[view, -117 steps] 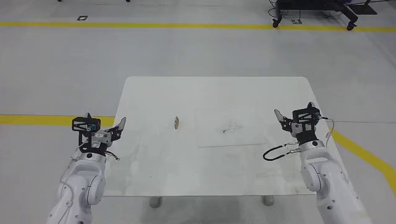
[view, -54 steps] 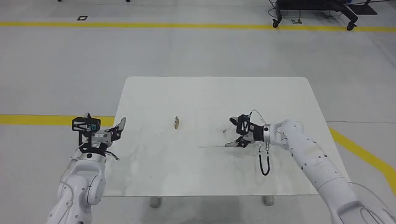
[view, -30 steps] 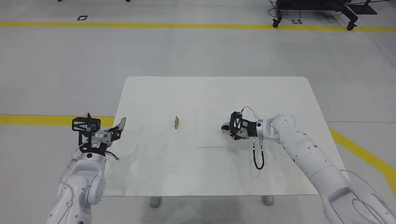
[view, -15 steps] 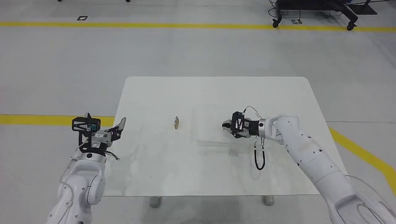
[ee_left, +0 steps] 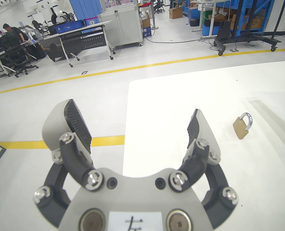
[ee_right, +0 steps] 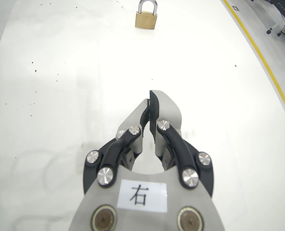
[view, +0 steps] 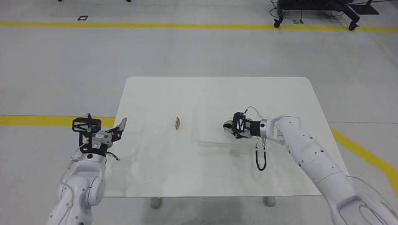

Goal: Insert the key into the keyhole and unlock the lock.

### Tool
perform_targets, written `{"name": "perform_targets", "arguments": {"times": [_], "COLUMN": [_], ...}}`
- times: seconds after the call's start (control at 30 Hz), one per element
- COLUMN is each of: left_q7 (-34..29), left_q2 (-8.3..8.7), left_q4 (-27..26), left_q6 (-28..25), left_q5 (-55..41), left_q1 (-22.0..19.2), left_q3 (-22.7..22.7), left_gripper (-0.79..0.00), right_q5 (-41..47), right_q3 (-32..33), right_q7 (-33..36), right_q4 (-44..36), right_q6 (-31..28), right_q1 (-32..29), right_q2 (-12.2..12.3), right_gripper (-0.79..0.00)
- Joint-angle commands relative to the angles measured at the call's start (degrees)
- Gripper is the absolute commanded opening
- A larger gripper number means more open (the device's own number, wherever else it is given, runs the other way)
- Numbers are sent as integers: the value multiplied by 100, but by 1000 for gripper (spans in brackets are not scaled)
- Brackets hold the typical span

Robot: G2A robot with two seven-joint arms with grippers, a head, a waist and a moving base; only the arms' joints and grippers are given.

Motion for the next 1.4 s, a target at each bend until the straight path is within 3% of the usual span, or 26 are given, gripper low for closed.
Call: {"name": "perform_targets", "arguments": {"times": [0.0,0.13,0.2,0.5,0.67,0.77,0.93,1.13,1.37], "left_q7": [7,-421,-796,-796,-651,-832,-1557,-1949,-2085], "left_q2": [-1,-2,-20,-20,6,-20,-167,-536,-920], "left_q4": [-30,-370,-436,-436,-403,-368,308,1532,2669], "left_q6": [-41,-345,-186,-186,-954,-1594,-2255,-2243,-2077], "left_q5": [15,901,1239,1239,1260,1291,1588,1622,1589], "left_q1": [-15,-310,-506,-506,-575,-1099,-2427,-3792,-4522], "left_q3": [25,571,777,777,857,1333,2471,3889,4877], "left_gripper": [0,0,0,0,0,0,0,0,0], "right_q5": [0,0,0,0,0,0,0,0,0], "right_q3": [0,0,0,0,0,0,0,0,0], "right_q7": [0,0,0,0,0,0,0,0,0], "right_q4": [0,0,0,0,0,0,0,0,0], "right_q6": [0,0,0,0,0,0,0,0,0], "right_q1": [0,0,0,0,0,0,0,0,0], "right_q2": [0,0,0,0,0,0,0,0,0], "right_gripper": [-785,-785,-785,-785,-785,-785,-785,-785,-785]}}
